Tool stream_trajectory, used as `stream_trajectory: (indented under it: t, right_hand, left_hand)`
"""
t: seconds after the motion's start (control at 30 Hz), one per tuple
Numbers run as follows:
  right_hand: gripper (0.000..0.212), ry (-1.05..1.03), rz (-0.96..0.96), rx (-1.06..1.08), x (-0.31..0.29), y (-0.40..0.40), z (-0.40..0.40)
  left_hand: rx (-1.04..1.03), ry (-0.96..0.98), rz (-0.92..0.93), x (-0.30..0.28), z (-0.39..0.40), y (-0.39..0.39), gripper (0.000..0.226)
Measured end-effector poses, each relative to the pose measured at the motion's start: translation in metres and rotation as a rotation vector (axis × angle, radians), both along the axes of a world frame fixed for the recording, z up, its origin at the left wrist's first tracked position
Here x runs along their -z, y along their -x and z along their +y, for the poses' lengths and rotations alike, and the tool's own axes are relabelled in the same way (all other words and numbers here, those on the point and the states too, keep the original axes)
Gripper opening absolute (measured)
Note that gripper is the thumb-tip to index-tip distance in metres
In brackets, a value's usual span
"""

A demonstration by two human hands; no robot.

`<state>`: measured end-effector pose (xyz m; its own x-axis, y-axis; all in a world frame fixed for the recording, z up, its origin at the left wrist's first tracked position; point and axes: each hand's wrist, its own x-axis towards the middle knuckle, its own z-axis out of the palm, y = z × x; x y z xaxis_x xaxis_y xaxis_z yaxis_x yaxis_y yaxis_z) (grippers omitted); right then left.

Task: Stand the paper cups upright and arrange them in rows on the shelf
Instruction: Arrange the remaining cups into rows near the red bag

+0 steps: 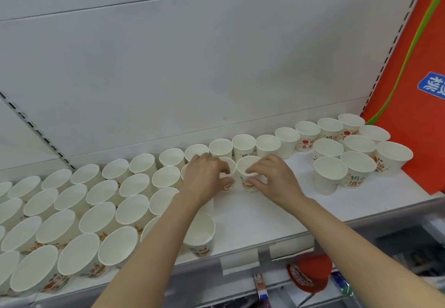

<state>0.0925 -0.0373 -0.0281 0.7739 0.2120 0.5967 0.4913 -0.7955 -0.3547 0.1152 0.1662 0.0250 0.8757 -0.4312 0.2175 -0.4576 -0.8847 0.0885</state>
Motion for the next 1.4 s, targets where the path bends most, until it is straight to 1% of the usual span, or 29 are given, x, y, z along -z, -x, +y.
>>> stream_trajectory:
  t: [0.07, 0.17, 0.27, 0.33, 0.4, 0.5, 0.6, 0.73, 0.83, 0.93, 1.13, 1.2, 1.27, 1.33, 1.4]
  right_hand:
    - [0.021, -0.045, -0.037, 0.040, 0.001, 0.006, -0.006]
    - [0.024, -0.071, -0.123, 0.162, 0.001, 0.023, -0.027]
    - [0.017, -0.070, -0.190, 0.330, 0.000, 0.047, -0.060]
    - [0.012, -0.058, -0.175, 0.438, -0.001, 0.062, -0.086]
    - [0.011, -0.056, -0.157, 0.507, -0.002, 0.070, -0.110]
    - [0.013, -0.039, -0.128, 0.531, -0.004, 0.078, -0.143]
    - [0.014, -0.018, -0.131, 0.494, -0.004, 0.079, -0.166]
    - [0.021, 0.012, -0.144, 0.443, -0.003, 0.078, -0.192]
    - [0.028, 0.059, -0.076, 0.414, -0.002, 0.075, -0.205]
    - [0.031, 0.100, -0.020, 0.389, 0.000, 0.074, -0.210]
    - [0.016, 0.119, 0.012, 0.335, -0.004, 0.073, -0.208]
    - [0.015, 0.086, 0.019, 0.313, -0.006, 0.075, -0.199]
    - [0.014, 0.000, -0.017, 0.257, -0.009, 0.077, -0.178]
    - [0.014, -0.090, -0.048, 0.163, -0.011, 0.078, -0.147]
    - [0.010, -0.128, -0.068, 0.052, -0.011, 0.078, -0.110]
  left_hand:
    - [0.021, 0.119, -0.022, -0.003, -0.006, 0.000, 0.028]
    - [0.063, 0.254, -0.051, -0.013, -0.030, 0.003, 0.021]
    - [0.199, 0.279, -0.013, -0.020, -0.072, 0.017, 0.017]
    - [0.278, 0.287, 0.006, -0.018, -0.104, 0.027, 0.017]
    - [0.317, 0.284, 0.024, -0.012, -0.132, 0.032, 0.022]
    - [0.331, 0.272, 0.034, -0.002, -0.169, 0.040, 0.028]
    - [0.321, 0.269, 0.023, 0.008, -0.194, 0.046, 0.031]
    - [0.258, 0.250, 0.007, 0.012, -0.210, 0.050, 0.019]
    - [0.192, 0.264, 0.006, 0.012, -0.201, 0.058, 0.015]
    - [0.110, 0.287, -0.008, 0.012, -0.174, 0.071, 0.012]
    - [-0.144, 0.302, 0.004, -0.004, -0.089, 0.104, 0.006]
    - [-0.229, 0.344, -0.003, -0.008, -0.061, 0.111, 0.006]
    - [-0.306, 0.356, 0.006, -0.012, -0.037, 0.112, 0.007]
    - [-0.341, 0.329, 0.050, -0.014, -0.022, 0.108, 0.007]
    - [-0.342, 0.282, 0.098, -0.014, -0.016, 0.101, 0.006]
